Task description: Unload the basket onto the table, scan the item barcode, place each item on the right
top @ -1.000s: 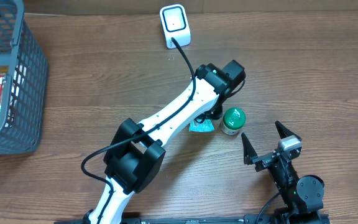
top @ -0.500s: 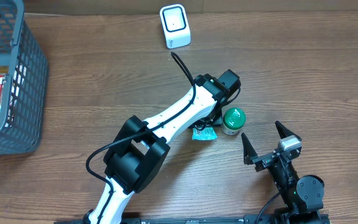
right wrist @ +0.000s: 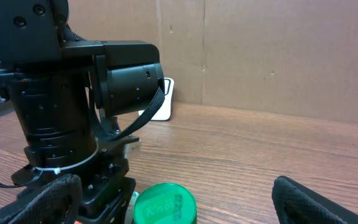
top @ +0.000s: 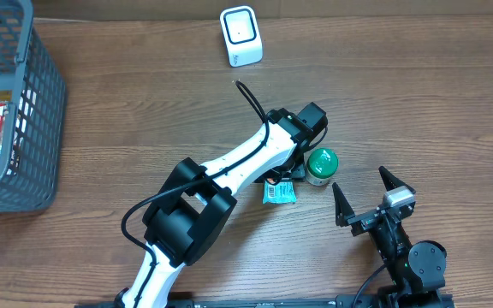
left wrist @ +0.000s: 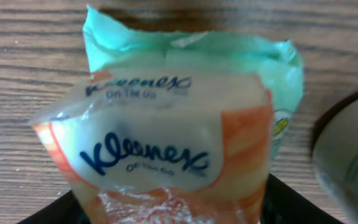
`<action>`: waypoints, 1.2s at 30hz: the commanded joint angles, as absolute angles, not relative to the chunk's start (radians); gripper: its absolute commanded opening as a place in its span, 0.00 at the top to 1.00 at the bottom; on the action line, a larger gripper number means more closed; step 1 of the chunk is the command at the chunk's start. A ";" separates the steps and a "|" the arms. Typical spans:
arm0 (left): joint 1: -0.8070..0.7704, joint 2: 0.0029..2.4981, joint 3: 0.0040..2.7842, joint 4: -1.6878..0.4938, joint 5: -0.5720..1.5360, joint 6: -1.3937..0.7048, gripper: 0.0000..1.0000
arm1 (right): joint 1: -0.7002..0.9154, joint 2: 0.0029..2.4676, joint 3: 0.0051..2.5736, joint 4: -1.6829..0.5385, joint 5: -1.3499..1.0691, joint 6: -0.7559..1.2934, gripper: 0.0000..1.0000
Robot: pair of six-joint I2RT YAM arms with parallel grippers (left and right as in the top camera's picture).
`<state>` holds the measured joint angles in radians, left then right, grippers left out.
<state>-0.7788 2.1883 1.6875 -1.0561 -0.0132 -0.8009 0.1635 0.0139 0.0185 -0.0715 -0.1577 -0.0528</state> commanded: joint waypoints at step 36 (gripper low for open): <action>-0.649 2.189 1.882 -1.277 0.053 -0.650 0.41 | 0.162 0.004 0.008 -0.067 -0.159 -0.052 0.00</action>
